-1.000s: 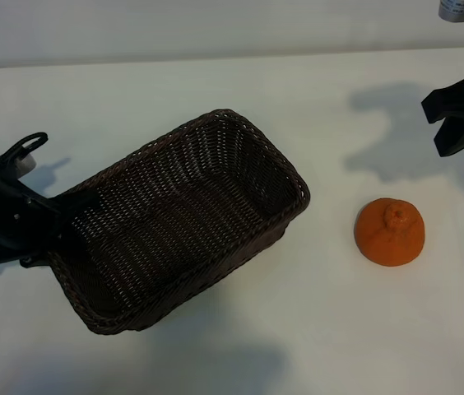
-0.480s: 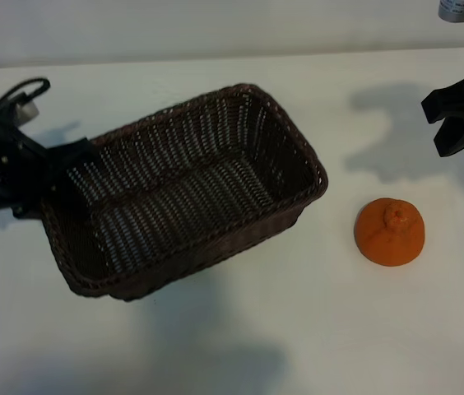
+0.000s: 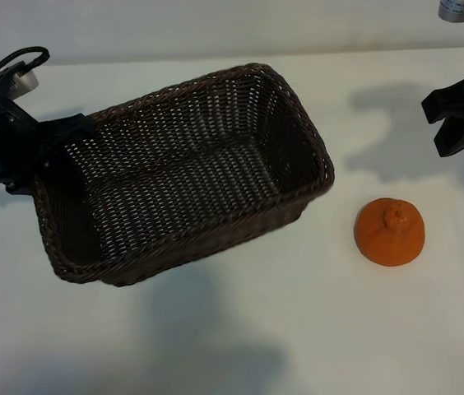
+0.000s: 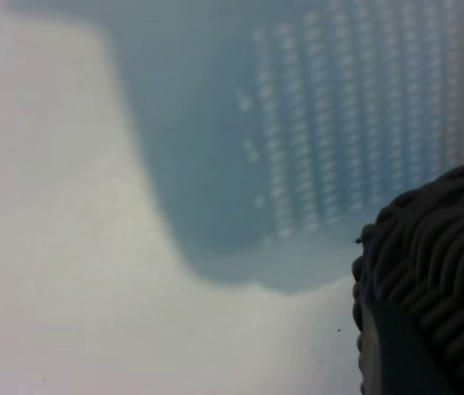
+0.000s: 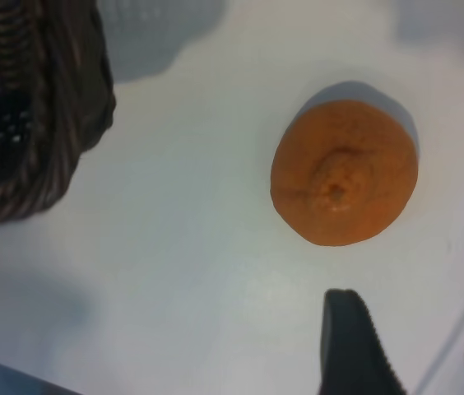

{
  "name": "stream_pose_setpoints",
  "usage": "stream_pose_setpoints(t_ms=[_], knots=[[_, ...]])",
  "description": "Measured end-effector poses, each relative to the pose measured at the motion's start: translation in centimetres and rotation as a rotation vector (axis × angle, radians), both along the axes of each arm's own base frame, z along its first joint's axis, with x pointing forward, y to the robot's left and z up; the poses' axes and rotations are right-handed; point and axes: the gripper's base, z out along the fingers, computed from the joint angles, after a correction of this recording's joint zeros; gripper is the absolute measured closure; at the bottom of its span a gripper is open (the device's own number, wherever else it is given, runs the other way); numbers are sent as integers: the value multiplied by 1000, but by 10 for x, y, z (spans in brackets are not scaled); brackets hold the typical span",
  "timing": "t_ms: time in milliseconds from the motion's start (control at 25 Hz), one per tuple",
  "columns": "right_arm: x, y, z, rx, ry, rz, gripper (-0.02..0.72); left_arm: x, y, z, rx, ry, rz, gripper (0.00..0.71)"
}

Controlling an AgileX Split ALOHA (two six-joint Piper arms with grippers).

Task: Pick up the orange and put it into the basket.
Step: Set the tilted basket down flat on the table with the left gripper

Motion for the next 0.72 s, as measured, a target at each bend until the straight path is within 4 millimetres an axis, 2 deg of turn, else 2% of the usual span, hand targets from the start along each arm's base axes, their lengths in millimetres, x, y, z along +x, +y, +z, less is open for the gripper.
stream_pose_setpoints(t_ms=[200,520,720], knots=[[0,0,0,0,0,0,341,3,0,4,4,-31,-91,496],[0,0,0,0,0,0,341,19,-1,41,1,-153,-255,497],[0,0,0,0,0,0,341,24,-2,58,-7,-167,-331,501]])
